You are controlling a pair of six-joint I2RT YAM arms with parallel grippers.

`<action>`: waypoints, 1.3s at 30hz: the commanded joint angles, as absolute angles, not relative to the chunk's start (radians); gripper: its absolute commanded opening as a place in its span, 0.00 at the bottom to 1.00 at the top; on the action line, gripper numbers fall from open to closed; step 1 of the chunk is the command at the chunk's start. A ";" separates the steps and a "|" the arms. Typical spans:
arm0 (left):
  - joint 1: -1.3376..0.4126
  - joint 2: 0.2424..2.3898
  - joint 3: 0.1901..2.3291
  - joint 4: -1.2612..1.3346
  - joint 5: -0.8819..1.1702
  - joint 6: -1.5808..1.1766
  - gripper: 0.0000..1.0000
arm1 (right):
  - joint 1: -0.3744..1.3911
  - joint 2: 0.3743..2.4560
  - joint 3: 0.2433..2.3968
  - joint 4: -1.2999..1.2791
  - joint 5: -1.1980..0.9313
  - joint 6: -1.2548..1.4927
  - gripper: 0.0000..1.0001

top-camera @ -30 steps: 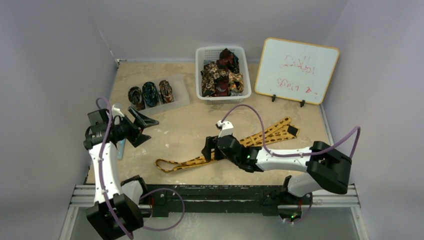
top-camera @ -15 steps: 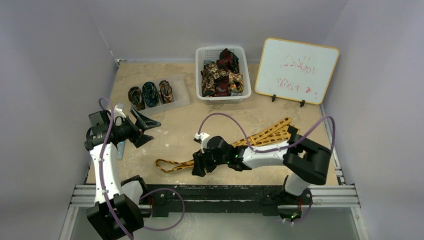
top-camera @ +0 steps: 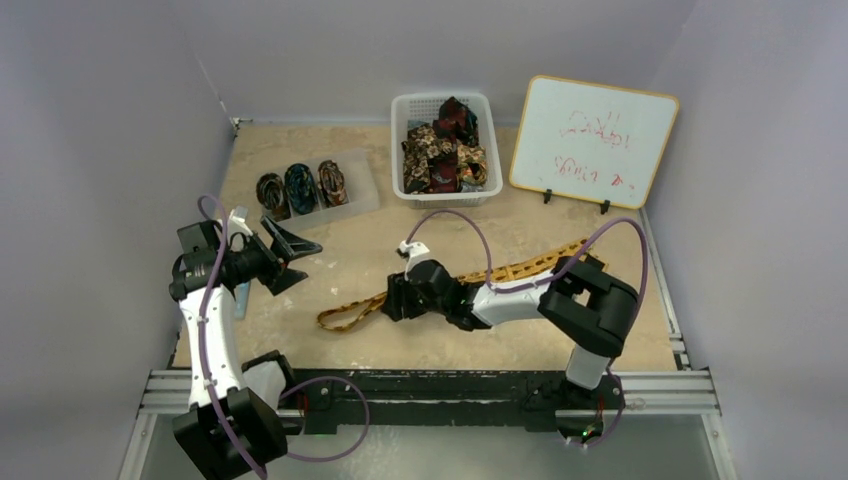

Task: Roll the ties
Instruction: Flatten out the tie at the center of the board.

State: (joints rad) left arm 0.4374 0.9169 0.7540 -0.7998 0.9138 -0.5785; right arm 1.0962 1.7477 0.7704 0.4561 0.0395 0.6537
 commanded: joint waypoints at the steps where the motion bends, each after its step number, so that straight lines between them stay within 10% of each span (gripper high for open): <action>1: 0.441 0.917 0.739 -0.754 0.946 -0.556 0.86 | 1.015 1.779 0.723 0.437 0.216 0.706 0.56; 11: 0.441 0.927 0.664 -0.649 0.974 -0.625 0.86 | 0.921 1.683 0.643 0.500 0.164 0.643 0.58; 19: 0.425 0.961 0.631 -0.599 0.953 -0.622 0.86 | 0.946 1.473 0.684 0.550 -0.075 0.482 0.81; 39: 0.418 0.974 0.610 -0.598 1.002 -0.629 0.85 | 0.949 2.023 1.312 0.274 -0.248 0.112 0.94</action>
State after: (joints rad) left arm 0.4225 0.9813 0.5999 -0.6189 0.9577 -0.6353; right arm 0.9470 2.0415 1.2655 0.3107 -0.2062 0.2821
